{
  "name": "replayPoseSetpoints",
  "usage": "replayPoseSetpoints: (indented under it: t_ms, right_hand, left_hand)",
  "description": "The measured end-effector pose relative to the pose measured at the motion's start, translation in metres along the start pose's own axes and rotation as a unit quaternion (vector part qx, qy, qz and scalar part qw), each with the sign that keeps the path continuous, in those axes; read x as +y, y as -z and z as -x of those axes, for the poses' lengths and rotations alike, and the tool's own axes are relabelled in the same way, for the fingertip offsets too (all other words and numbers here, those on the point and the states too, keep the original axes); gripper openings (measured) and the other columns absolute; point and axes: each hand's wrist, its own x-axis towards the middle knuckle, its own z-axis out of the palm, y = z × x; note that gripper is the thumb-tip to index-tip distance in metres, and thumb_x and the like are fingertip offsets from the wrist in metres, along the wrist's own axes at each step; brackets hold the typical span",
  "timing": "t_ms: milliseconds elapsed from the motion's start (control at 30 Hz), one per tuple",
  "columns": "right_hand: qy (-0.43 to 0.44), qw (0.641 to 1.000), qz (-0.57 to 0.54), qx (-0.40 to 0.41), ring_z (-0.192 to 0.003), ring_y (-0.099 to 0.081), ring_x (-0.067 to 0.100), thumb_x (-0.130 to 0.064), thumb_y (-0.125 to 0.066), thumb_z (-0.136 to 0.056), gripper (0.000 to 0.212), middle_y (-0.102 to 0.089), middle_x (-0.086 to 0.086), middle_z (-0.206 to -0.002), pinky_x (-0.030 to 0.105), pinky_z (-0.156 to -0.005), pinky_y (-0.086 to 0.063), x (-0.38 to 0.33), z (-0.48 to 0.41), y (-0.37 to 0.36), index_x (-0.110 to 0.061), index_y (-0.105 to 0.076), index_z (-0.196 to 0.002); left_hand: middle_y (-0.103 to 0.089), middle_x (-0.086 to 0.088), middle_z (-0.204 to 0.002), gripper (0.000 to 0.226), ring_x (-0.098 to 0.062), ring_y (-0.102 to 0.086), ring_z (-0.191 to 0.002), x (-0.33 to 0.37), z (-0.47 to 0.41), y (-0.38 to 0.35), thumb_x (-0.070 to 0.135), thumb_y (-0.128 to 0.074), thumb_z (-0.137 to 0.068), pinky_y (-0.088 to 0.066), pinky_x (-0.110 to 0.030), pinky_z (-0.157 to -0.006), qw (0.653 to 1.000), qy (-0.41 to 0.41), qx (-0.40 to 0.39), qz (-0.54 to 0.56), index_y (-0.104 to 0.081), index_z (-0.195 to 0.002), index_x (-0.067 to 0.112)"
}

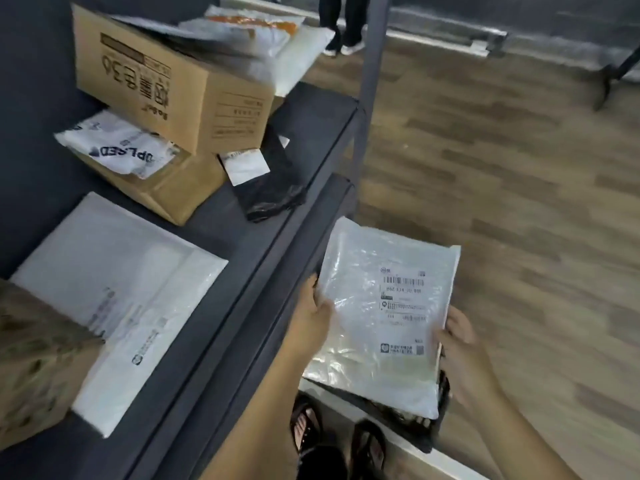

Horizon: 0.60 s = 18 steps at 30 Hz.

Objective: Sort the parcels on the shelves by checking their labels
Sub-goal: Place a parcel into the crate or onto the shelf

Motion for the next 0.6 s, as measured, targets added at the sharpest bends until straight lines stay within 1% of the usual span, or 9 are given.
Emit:
replayPoseSetpoints:
  t_ms: [67, 133, 200, 233, 300, 367, 433, 500, 600]
  right_hand:
    - [-0.04, 0.999, -0.007, 0.003, -0.103, -0.063, 0.026, 0.0, -0.052, -0.093, 0.036, -0.065, 0.003, -0.112, 0.041, -0.078, -0.052, 0.039, -0.016, -0.003, -0.014, -0.052, -0.126]
    - [-0.078, 0.997, 0.002, 0.009, -0.099, -0.062, 0.025, 0.004, -0.051, -0.092, 0.038, -0.064, 0.002, -0.107, 0.037, -0.072, -0.052, 0.081, -0.037, -0.01, -0.017, -0.052, -0.124]
    - [-0.109, 0.994, 0.02, 0.013, -0.1, -0.062, 0.028, 0.009, -0.049, -0.089, 0.041, -0.065, 0.006, -0.11, 0.041, -0.078, -0.052, 0.121, -0.065, -0.02, -0.02, -0.056, -0.117]
    - [-0.125, 0.992, 0.028, 0.01, -0.101, -0.062, 0.03, 0.011, -0.048, -0.084, 0.044, -0.065, 0.009, -0.112, 0.044, -0.082, -0.051, 0.138, -0.079, -0.026, -0.022, -0.058, -0.112]
    - [-0.15, 0.988, 0.044, 0.0, -0.1, -0.063, 0.033, 0.004, -0.047, -0.074, 0.049, -0.064, 0.014, -0.114, 0.046, -0.08, -0.051, 0.172, -0.111, -0.035, -0.02, -0.058, -0.115]
    - [-0.166, 0.984, 0.068, -0.002, -0.1, -0.058, 0.029, -0.003, -0.048, -0.085, 0.047, -0.059, 0.015, -0.117, 0.037, -0.078, -0.049, 0.199, -0.141, -0.045, -0.012, -0.05, -0.131]
    - [-0.176, 0.981, 0.087, -0.003, -0.112, -0.053, 0.031, -0.007, -0.042, -0.097, 0.041, -0.053, 0.014, -0.128, 0.034, -0.088, -0.043, 0.224, -0.171, -0.055, -0.006, -0.041, -0.137]
    - [-0.201, 0.974, 0.104, 0.006, -0.116, -0.054, 0.036, -0.009, -0.039, -0.099, 0.037, -0.054, 0.018, -0.13, 0.045, -0.1, -0.044, 0.247, -0.2, -0.06, -0.008, -0.041, -0.135]
    - [-0.245, 0.965, 0.089, 0.013, -0.119, -0.051, 0.049, -0.01, -0.04, -0.097, 0.025, -0.055, 0.03, -0.124, 0.062, -0.1, -0.039, 0.276, -0.234, -0.061, -0.012, -0.046, -0.121]
  left_hand:
    - [-0.044, 0.011, -0.132, 0.056, -0.01, -0.043, -0.122, -0.044, -0.027, -0.011, 0.005, -0.04, -0.094, -0.034, -0.027, -0.101, 0.998, 0.046, -0.004, -0.043, -0.028, -0.145, 0.023]
    - [-0.041, 0.008, -0.138, 0.057, -0.015, -0.039, -0.131, -0.09, -0.052, -0.019, 0.002, -0.039, -0.092, -0.031, -0.033, -0.11, 0.994, 0.081, -0.012, -0.069, -0.029, -0.145, 0.022]
    - [-0.037, -0.002, -0.147, 0.057, -0.018, -0.031, -0.14, -0.131, -0.078, -0.027, 0.002, -0.041, -0.091, -0.025, -0.034, -0.115, 0.993, 0.08, -0.019, -0.081, -0.03, -0.145, 0.014]
    - [-0.032, -0.004, -0.151, 0.059, -0.018, -0.028, -0.142, -0.152, -0.091, -0.031, 0.009, -0.043, -0.089, -0.022, -0.035, -0.117, 0.993, 0.071, -0.026, -0.087, -0.029, -0.146, 0.011]
    - [-0.025, -0.006, -0.156, 0.074, -0.019, -0.023, -0.144, -0.196, -0.122, -0.037, 0.03, -0.043, -0.078, -0.018, -0.04, -0.119, 0.991, 0.074, -0.023, -0.112, -0.026, -0.148, 0.01]
    - [-0.023, -0.006, -0.157, 0.088, -0.022, -0.021, -0.145, -0.232, -0.151, -0.042, 0.048, -0.041, -0.07, -0.018, -0.045, -0.119, 0.986, 0.097, -0.016, -0.133, -0.024, -0.149, 0.012]
    - [-0.021, -0.004, -0.158, 0.077, -0.023, -0.021, -0.145, -0.255, -0.174, -0.047, 0.045, -0.043, -0.083, -0.017, -0.044, -0.118, 0.976, 0.117, -0.025, -0.181, -0.021, -0.15, 0.016]
    - [-0.018, -0.005, -0.159, 0.062, -0.023, -0.021, -0.145, -0.28, -0.196, -0.054, 0.028, -0.043, -0.096, -0.017, -0.039, -0.118, 0.973, 0.113, -0.039, -0.199, -0.019, -0.151, 0.015]
    - [-0.021, -0.008, -0.157, 0.058, -0.022, -0.023, -0.144, -0.314, -0.229, -0.061, 0.022, -0.043, -0.096, -0.02, -0.038, -0.118, 0.968, 0.09, -0.057, -0.227, -0.022, -0.15, 0.012]
